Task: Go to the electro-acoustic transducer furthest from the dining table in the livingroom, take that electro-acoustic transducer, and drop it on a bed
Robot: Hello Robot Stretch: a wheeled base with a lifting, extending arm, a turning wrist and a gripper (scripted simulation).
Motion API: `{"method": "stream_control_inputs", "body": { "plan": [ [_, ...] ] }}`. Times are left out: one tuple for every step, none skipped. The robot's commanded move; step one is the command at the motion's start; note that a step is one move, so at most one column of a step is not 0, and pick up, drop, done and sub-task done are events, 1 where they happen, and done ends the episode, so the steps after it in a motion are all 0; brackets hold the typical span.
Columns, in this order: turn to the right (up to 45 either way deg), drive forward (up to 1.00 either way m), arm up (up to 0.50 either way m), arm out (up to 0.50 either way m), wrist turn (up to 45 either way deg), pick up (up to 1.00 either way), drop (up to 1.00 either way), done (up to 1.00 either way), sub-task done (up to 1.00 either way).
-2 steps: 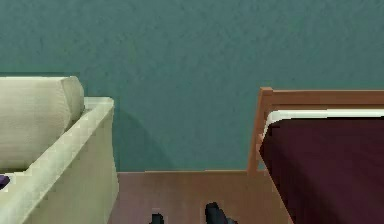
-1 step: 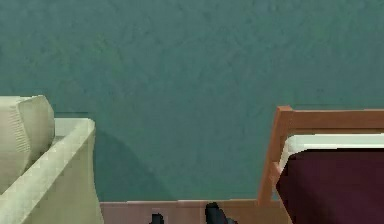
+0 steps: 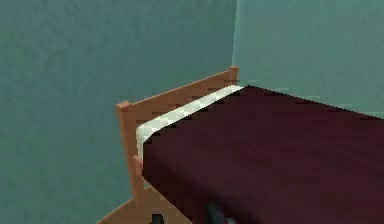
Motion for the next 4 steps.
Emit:
{"method": "stream_control_inputs", "body": {
  "plan": [
    [39.0,0.00,0.00,0.00,0.0,0.00,0.00,0.00,0.00],
    [-45.0,0.00,0.00,0.00,0.0,0.00,0.00,0.00,0.00],
    [-27.0,0.00,0.00,0.00,0.0,0.00,0.00,0.00,0.00],
    [0.0,0.00,0.00,0.48,0.0,0.00,0.00,0.00,0.00]
  ]
}}
